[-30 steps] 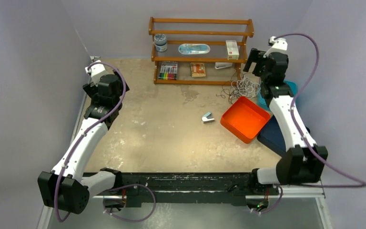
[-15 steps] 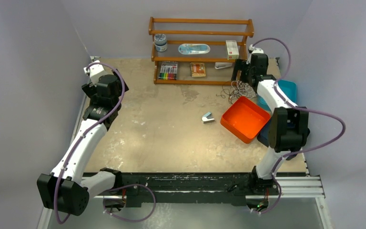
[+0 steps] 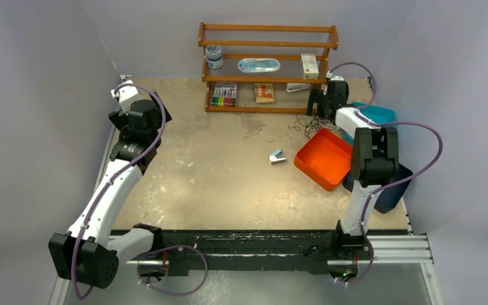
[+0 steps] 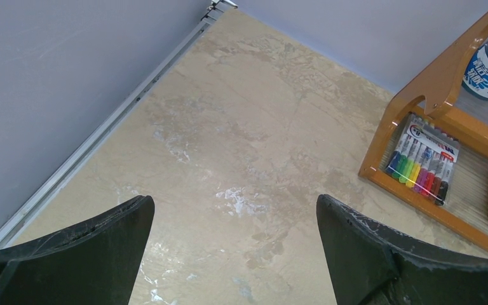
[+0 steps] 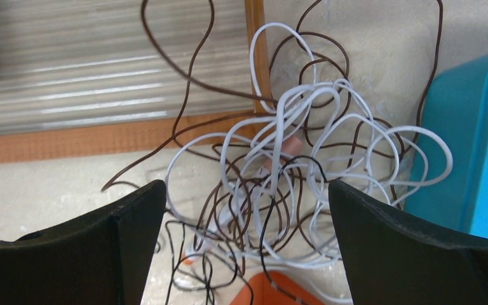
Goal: Untangle the cables
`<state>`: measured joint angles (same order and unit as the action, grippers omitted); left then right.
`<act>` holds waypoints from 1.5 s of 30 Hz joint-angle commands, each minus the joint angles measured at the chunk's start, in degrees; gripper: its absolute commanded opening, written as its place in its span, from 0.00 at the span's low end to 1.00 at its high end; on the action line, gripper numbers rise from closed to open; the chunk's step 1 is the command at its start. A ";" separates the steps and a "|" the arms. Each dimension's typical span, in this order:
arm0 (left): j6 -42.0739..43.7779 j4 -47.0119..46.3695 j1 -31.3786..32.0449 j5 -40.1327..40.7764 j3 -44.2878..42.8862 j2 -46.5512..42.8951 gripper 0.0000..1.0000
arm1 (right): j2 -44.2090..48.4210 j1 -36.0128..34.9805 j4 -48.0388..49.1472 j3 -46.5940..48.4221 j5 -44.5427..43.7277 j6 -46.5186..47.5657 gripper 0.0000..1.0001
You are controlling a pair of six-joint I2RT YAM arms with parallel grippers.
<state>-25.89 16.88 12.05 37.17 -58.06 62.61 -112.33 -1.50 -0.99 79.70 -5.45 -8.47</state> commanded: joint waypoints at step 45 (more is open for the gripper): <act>0.67 -2.24 -0.72 -1.15 -1.27 -1.00 0.97 | 12.83 -17.32 14.62 -9.54 9.57 2.67 0.00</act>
<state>-25.87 16.86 11.99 36.21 -58.06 62.61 -102.28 -13.61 10.33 71.48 1.54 -6.68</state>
